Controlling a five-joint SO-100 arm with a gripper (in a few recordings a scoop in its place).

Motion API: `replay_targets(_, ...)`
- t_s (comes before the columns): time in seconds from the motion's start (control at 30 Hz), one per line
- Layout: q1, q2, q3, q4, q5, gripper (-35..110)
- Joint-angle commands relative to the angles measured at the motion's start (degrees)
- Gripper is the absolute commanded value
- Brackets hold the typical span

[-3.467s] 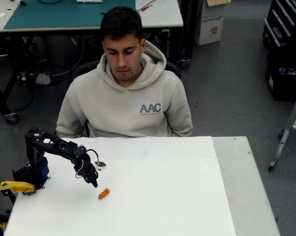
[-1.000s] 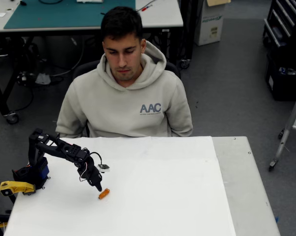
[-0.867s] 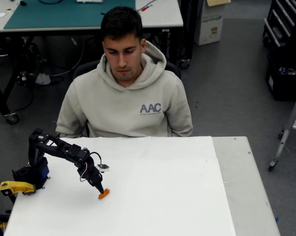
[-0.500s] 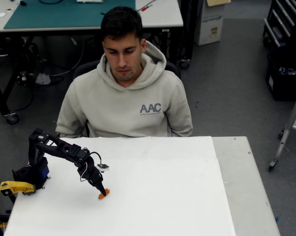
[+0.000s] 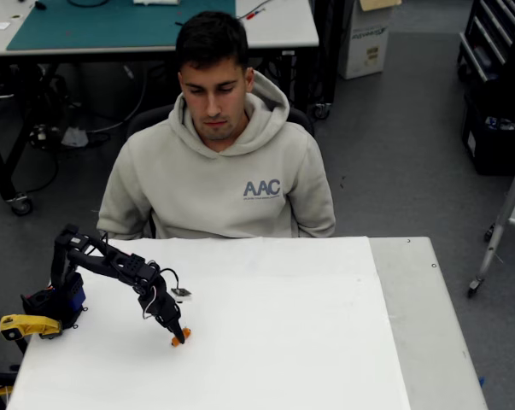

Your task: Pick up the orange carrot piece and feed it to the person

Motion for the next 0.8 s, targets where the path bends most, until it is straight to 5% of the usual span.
replay_targets(0.0, 1.32, 0.70, -3.87, 0.44, -1.14, 27)
replay_targets(0.77, 1.67, -6.06, -3.96, 0.35, -1.32, 25)
